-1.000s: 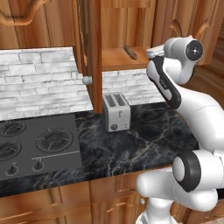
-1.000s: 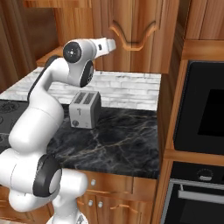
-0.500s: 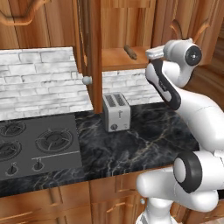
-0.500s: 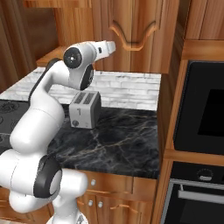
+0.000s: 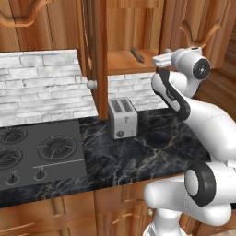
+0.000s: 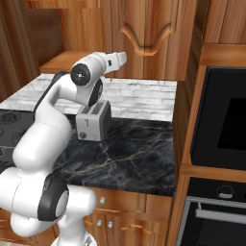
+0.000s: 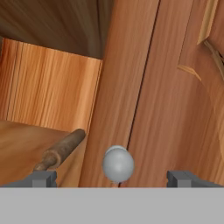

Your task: Open the cabinet, retrieve the rolling pin, and place it next to the meat on the cutting board to prepare for tenderizing.

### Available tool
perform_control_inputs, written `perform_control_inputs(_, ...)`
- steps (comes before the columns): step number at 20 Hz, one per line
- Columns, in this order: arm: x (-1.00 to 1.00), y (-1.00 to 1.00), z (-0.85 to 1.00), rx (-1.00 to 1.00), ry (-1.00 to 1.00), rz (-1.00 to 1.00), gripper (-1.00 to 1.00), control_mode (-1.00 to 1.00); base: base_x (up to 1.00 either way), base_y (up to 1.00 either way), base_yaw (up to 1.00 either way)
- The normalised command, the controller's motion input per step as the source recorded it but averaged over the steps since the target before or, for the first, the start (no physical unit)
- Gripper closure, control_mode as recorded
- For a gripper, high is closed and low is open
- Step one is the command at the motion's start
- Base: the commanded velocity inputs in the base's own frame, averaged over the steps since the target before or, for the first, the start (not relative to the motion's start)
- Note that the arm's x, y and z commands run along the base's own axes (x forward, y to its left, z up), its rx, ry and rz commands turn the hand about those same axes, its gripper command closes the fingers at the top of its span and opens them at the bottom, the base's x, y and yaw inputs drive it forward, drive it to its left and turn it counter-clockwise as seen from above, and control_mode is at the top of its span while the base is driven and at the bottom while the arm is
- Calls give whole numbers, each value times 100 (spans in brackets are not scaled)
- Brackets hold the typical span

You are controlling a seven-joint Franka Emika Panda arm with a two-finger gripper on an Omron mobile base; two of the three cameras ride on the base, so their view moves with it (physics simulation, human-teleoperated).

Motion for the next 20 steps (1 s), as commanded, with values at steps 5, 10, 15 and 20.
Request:
perform_control_inputs(5,15,0,0,2,-1,0,-100,-100,0,0,0)
perform_control_inputs(10,14,0,0,1,-2,0,-100,-100,0,0,0)
perform_control_inputs(15,0,-23,0,0,-4,0,-100,-100,0,0,0)
perform_control_inputs(20,1,-21,0,0,-3,1,-100,-100,0,0,0)
